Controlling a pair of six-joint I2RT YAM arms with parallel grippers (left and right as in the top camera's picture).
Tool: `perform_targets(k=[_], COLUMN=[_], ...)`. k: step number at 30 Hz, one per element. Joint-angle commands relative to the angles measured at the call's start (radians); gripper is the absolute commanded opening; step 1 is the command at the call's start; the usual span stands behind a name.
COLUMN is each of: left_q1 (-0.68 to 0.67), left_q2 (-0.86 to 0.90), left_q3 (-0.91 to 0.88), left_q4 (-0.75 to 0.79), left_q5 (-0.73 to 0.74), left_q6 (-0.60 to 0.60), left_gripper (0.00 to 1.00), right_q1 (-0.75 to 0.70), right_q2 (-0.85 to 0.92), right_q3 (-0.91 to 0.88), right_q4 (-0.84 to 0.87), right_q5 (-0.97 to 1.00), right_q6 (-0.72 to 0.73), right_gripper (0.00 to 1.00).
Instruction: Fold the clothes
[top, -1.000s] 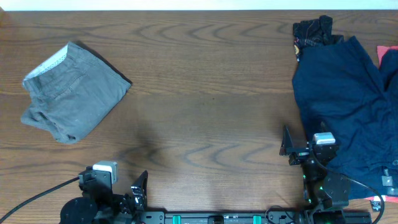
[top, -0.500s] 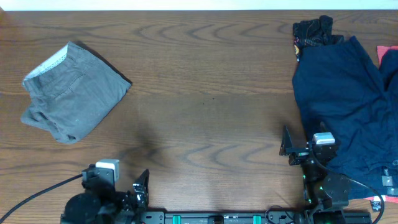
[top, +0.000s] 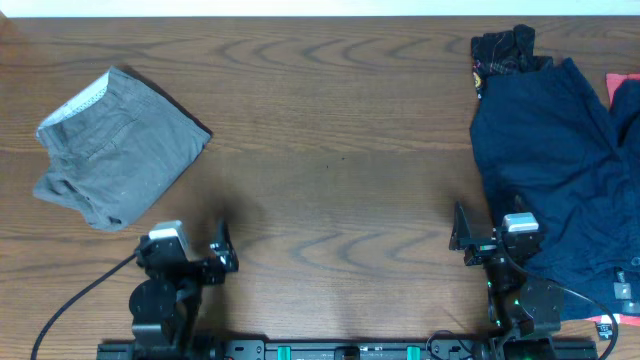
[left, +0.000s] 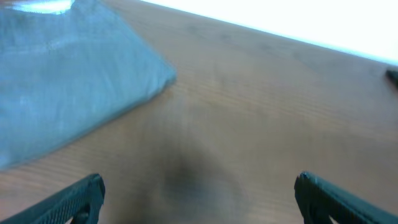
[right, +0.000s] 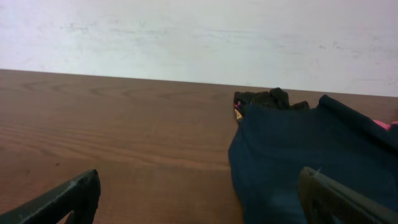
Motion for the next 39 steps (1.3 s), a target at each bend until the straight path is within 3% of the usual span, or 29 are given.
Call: perform_targets(k=[1,7,39], left_q1=[0.02,0.02,0.019], left_q2=[-0.01,-0.01,-0.008], left_q3=[-0.076,-0.249,-0.246], left_q4=[0.137,0.439,0.412], left_q5=[0.001,0.002,0.002], left_q6=[0.026,0.077,0.069], left_gripper=[0.98,0.98,0.98], right_q1=[-0.008,-0.008,-0.008], right_q2=[-0.005,-0.005,-0.005], right_q3=[-0.001,-0.001,-0.001], right_q4=[-0.005,-0.005,-0.005], right_q5=[-0.004,-0.004,-0.004], right_q6=[-0.019,-0.019,-0.018], right_gripper=[0.99,0.99,0.99])
